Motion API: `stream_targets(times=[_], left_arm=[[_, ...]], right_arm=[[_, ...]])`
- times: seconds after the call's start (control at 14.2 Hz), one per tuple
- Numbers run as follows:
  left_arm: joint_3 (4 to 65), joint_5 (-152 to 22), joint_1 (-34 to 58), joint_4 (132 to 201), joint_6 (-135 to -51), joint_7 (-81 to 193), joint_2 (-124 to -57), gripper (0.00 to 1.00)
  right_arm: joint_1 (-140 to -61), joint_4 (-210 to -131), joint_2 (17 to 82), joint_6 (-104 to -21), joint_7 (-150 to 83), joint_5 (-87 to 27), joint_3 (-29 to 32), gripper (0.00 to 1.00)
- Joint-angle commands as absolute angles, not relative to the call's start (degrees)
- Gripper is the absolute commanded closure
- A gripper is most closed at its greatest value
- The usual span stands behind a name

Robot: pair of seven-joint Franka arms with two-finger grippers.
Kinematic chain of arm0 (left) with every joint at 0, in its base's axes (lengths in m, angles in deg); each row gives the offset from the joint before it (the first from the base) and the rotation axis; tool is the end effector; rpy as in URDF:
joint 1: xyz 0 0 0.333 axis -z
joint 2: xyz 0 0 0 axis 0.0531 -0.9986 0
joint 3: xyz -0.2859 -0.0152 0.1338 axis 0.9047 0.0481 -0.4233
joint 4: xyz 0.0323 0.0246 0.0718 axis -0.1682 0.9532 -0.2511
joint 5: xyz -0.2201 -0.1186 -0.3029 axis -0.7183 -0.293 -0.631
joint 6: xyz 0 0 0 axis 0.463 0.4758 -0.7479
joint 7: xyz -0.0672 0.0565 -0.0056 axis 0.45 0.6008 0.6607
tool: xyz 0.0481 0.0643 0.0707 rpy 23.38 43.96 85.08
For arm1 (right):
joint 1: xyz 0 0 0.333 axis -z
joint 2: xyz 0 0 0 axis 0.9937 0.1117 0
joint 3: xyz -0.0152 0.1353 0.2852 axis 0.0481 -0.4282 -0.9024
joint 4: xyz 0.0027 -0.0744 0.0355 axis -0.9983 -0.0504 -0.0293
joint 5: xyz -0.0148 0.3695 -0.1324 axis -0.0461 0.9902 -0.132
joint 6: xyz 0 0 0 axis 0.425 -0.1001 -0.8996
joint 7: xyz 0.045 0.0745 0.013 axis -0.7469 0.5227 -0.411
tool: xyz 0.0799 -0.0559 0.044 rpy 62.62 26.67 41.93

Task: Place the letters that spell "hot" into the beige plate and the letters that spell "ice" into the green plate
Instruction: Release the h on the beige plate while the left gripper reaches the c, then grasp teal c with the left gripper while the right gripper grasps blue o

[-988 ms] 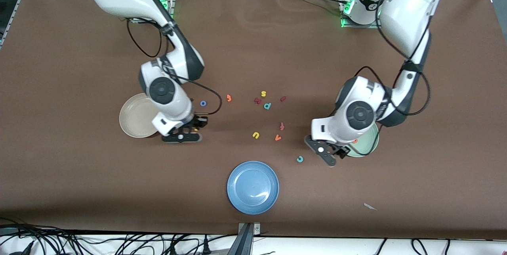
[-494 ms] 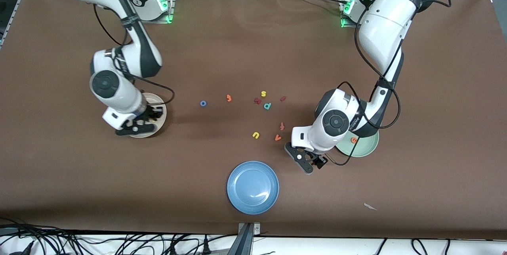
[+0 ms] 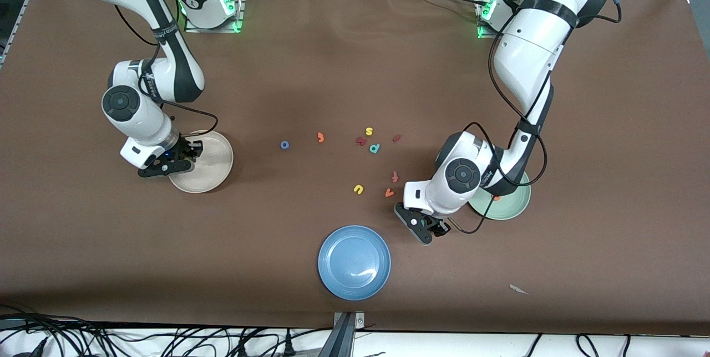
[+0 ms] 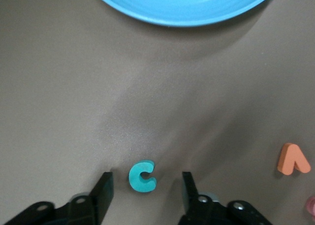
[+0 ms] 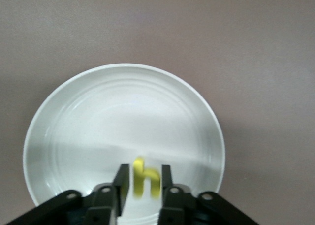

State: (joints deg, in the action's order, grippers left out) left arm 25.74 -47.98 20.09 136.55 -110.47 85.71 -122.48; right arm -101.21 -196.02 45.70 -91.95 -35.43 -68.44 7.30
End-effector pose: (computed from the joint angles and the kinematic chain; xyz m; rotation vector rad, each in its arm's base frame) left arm 0.7019 -0.3094 0.1754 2.8096 -1.3030 0.1989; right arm 0.5646 0.0639 0.2362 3.0428 0.3136 0.0272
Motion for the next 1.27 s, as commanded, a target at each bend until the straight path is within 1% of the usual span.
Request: stream_targets(times=[0.0, 0.07, 0.14, 0.21, 0.28, 0.42, 0.56, 0.64, 0.85, 1.06, 1.2], left_arm=[[25.23, -48.85, 20.27, 134.74, -110.68, 87.26, -123.93, 0.61], [25.15, -48.85, 20.18, 134.91, -110.68, 87.17, -123.93, 0.79], [25.15, -48.85, 20.18, 134.91, -110.68, 86.91, -123.93, 0.9], [25.23, -48.94, 20.18, 134.83, -110.68, 86.73, -123.76, 0.96], [25.23, -49.02, 20.18, 134.82, -110.5, 86.64, -123.23, 0.99], [25.23, -49.02, 19.23, 135.09, -109.71, 86.73, -122.09, 0.99], [25.58, -49.02, 16.85, 135.44, -105.17, 87.26, -120.43, 0.99], [25.59, -49.02, 16.67, 135.53, -102.53, 87.17, -119.46, 0.99], [25.67, -49.11, 14.75, 136.4, -94.53, 87.43, -117.17, 0.99], [25.76, -49.11, 12.28, 141.39, -88.19, 87.61, -112.0, 1.0], [25.76, -49.11, 10.61, 148.32, -88.0, 87.61, -107.0, 1.0]], right_arm=[[-101.52, -196.3, 44.69, -92.52, -34.23, -63.11, 5.86, 0.0], [-101.52, -195.78, 44.43, -92.43, -34.32, -61.7, 4.37, 0.0], [-101.6, -195.51, 44.51, -92.43, -35.8, -60.47, 3.49, 0.0], [-101.78, -195.34, 44.51, -92.43, -38.86, -59.5, 2.35, 0.0], [-101.87, -194.99, 44.6, -92.43, -42.98, -59.14, 0.6, 0.0], [-102.04, -194.72, 44.86, -92.51, -52.2, -59.22, -2.22, 0.0], [-102.66, -194.72, 45.3, -93.13, -60.21, -59.31, -5.21, 0.0], [-103.96, -194.63, 45.74, -93.48, -62.77, -59.31, -5.39, 0.0], [-108.44, -194.63, 48.37, -98.03, -71.02, -59.48, -5.4, 0.0], [-111.44, -194.63, 51.71, -101.73, -75.7, -59.49, -5.31, 0.0], [-113.02, -194.37, 53.47, -102.09, -77.72, -59.66, -5.22, 0.0]])
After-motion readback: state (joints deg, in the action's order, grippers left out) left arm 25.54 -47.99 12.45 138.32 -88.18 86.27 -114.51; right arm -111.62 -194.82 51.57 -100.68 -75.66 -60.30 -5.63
